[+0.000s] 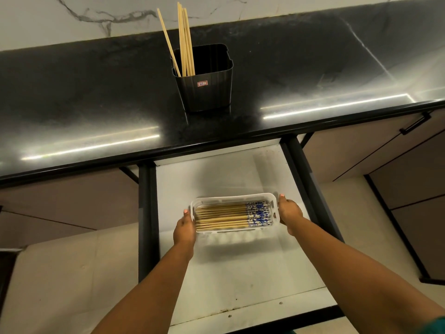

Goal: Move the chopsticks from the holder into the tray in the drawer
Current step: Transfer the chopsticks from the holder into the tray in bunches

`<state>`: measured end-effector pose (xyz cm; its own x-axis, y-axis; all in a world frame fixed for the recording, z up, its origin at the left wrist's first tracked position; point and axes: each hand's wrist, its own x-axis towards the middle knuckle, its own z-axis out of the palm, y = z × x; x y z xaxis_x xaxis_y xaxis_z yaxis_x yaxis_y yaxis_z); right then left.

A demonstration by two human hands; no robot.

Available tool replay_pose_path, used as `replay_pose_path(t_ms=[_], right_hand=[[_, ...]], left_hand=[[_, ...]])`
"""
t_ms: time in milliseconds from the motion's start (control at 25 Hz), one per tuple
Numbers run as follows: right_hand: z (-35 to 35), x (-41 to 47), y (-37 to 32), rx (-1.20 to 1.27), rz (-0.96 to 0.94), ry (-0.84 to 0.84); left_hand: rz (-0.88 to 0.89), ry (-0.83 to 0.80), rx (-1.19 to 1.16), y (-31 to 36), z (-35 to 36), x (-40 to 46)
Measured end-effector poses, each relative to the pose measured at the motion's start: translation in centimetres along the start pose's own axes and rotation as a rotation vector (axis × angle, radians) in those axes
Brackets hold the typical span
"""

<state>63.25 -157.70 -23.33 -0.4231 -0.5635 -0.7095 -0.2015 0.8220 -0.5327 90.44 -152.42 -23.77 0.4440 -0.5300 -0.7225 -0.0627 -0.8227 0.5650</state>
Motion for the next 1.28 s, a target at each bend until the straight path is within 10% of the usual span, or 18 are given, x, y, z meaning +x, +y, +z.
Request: replay_pose_path(t_ms=[840,1280], right_hand=[[-0.9,-2.0,-1.2,-0.584,-0.358,-0.159],[-0.8,-10.1,-9.5,-0.592,-0.852,0.154]], left_hand=[[0.198,-0.069,0.133,-0.5,-1.2,-3.4],[0.772,0.195,0.079,7.5,-2.9,-9.9]])
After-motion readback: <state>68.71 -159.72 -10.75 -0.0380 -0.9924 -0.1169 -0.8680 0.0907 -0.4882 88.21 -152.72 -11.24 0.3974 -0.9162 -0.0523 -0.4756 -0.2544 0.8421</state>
